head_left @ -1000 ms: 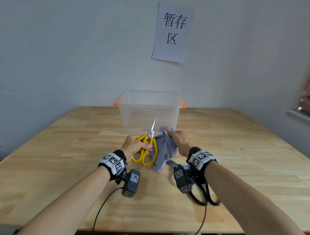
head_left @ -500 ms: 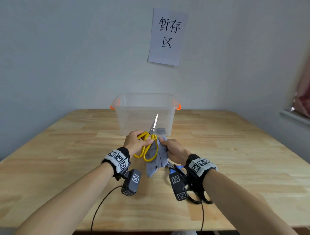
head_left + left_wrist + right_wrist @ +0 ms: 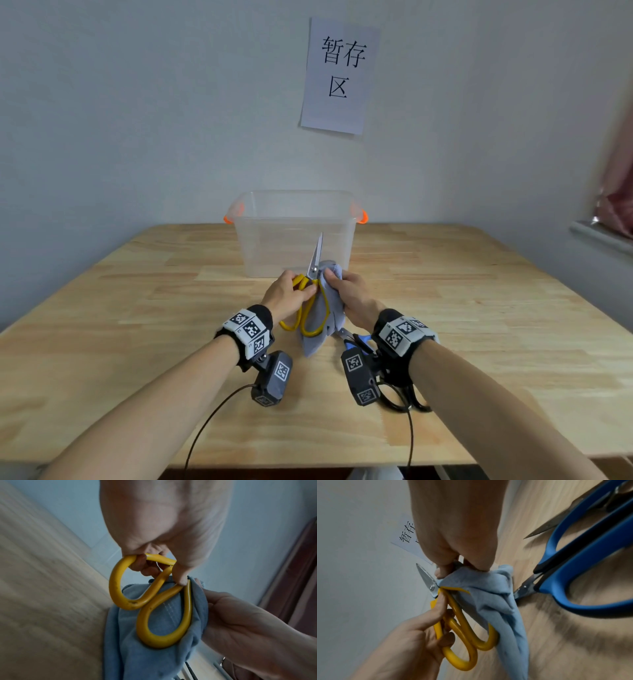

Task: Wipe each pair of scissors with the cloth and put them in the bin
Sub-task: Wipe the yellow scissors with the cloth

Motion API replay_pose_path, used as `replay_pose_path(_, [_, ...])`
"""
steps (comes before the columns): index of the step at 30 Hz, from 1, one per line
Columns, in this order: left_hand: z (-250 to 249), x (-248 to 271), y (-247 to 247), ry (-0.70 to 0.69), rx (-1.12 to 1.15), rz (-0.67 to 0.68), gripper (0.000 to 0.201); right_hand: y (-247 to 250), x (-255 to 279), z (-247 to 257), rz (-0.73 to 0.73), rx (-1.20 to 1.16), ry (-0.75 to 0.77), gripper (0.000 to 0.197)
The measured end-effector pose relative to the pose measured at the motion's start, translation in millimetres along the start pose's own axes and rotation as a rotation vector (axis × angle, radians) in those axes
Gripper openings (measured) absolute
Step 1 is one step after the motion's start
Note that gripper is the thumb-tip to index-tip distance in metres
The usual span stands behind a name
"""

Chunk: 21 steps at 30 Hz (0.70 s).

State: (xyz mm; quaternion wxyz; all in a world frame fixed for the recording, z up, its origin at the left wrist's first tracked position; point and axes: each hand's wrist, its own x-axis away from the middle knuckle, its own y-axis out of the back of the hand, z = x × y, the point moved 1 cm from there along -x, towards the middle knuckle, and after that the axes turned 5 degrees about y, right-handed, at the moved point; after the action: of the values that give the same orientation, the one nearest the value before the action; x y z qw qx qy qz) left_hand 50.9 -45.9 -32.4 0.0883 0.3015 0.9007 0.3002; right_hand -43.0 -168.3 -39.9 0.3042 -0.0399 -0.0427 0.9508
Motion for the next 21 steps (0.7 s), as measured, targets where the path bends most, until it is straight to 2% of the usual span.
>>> replay_pose_path(4, [-3.5, 5.5, -0.8, -0.006, -0.053, 0.049, 0.030, -5.6, -3.2, 0.3, -0.021, 0.153, 0.069, 0.032])
replay_pose_path(8, [-7.3, 9.8, 1.6, -0.024, -0.136, 0.055, 0.040, -8.8, -5.8, 0.3, -0.098, 0.356, 0.144, 0.034])
replay_pose_path(11, [-6.1, 8.8, 1.8, -0.019, -0.101, 0.084, 0.035, -6.6, -6.4, 0.2, -0.110, 0.458, 0.174, 0.033])
replay_pose_path(14, [-2.1, 7.5, 3.9, 0.001, 0.043, 0.115, 0.025, -3.0, -11.9, -4.4, -0.131, 0.433, 0.146, 0.025])
replay_pose_path(17, [2.1, 6.6, 6.1, 0.016, 0.086, 0.127, 0.021, 4.7, -13.6, -7.3, -0.146, 0.357, 0.116, 0.023])
replay_pose_path(19, [2.5, 5.8, 7.3, 0.045, 0.147, 0.131, 0.022, 9.7, -11.1, -7.3, -0.121, 0.351, 0.104, 0.021])
replay_pose_path(21, [-1.2, 7.6, 7.4, 0.077, 0.249, 0.152, 0.031, 12.0, -9.1, -6.5, -0.112, 0.314, 0.083, 0.028])
